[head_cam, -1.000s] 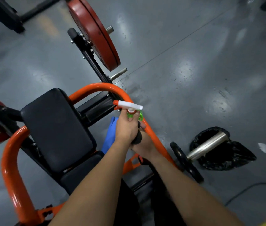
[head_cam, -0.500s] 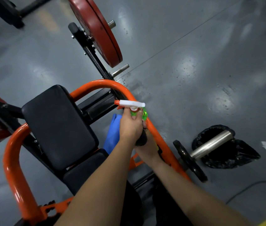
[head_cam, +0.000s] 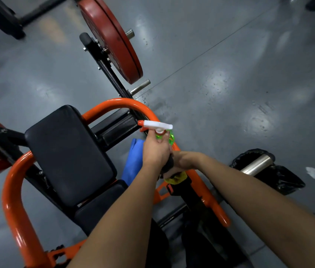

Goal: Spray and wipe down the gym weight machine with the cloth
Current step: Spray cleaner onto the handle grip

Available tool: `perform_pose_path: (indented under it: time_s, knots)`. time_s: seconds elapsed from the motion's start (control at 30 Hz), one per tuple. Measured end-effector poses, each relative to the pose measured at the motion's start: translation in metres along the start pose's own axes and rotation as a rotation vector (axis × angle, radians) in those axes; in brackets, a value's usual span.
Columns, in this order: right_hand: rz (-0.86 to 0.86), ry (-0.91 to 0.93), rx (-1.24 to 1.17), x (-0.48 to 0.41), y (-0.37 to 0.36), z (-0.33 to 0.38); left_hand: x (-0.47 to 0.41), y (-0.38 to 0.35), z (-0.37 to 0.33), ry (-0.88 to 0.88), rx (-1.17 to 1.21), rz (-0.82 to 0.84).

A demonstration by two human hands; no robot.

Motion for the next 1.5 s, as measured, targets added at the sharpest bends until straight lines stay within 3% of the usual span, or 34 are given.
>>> perform_pose_path:
  time_s: [0.1, 0.2, 0.27, 0.37, 0.43, 0.53, 0.6, 0.7, 0.77, 0.9, 1.0, 1.1, 1.17, 1.27, 1.33, 1.4, 1.5]
  knots:
    - [-0.233, -0.019, -0.259, 0.002, -0.028, -0.002, 0.002, 0.0, 0.0, -0.019, 0.005, -0.002]
    - [-0.727, -0.021, -0.82, 0.002, -0.061, 0.013, 0.004, 0.001, 0.0, -0.014, 0.015, 0.018]
    - [-1.058, 0.014, -0.943, 0.01, -0.093, 0.044, 0.003, 0.001, 0.0, 0.002, 0.0, 0.023]
    - [-1.13, -0.068, -0.945, 0.008, -0.11, 0.065, 0.002, 0.002, -0.001, 0.01, 0.008, 0.027]
    - [-1.057, 0.012, -0.88, 0.012, -0.088, 0.048, 0.001, 0.001, 0.001, 0.015, 0.014, 0.025]
    - [-0.577, 0.012, -0.743, 0.022, -0.053, 0.006, 0.0, 0.001, 0.0, 0.01, 0.02, 0.024]
    - [-0.413, 0.114, -0.494, 0.027, -0.047, -0.014, -0.001, 0.001, 0.001, 0.008, 0.01, 0.026]
    - [-0.133, 0.027, -0.257, 0.025, -0.019, -0.038, -0.003, 0.001, 0.004, 0.012, -0.028, 0.016]
    - [0.044, -0.053, -0.514, 0.025, -0.004, -0.033, -0.002, 0.0, 0.0, 0.025, -0.045, 0.027]
    - [-0.107, -0.268, -1.086, 0.017, -0.024, -0.005, 0.002, 0.003, -0.006, 0.026, -0.064, 0.047]
    - [-0.373, -0.261, -0.974, 0.012, -0.038, 0.005, 0.006, 0.005, -0.01, 0.024, -0.052, 0.048]
    - [-0.802, 0.054, -0.628, 0.016, -0.07, 0.009, 0.006, 0.003, -0.009, 0.016, -0.072, 0.024]
    - [-1.02, 0.039, -0.716, 0.015, -0.095, 0.024, 0.005, 0.0, -0.006, 0.006, -0.072, 0.018]
    - [-1.16, 0.025, -0.861, 0.006, -0.11, 0.032, 0.004, -0.001, -0.006, 0.006, -0.057, 0.013]
    - [-1.075, -0.006, -0.835, 0.008, -0.101, 0.022, 0.004, 0.0, -0.004, 0.002, -0.06, 0.013]
    - [-0.685, -0.041, -0.813, 0.007, -0.077, 0.008, 0.004, 0.0, -0.004, 0.007, -0.06, 0.018]
    - [-0.264, -0.359, -1.055, -0.007, -0.036, -0.006, 0.004, 0.001, -0.005, -0.005, -0.066, 0.028]
Point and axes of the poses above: each hand's wrist, its own x-axis away from the middle knuckle, its own y-axis out of the back of the hand, z = x × y, the point moved 1 cm from there along -x, towards the middle knuckle, and after that the axes turned 6 degrees about -z, right-handed, at the moved point
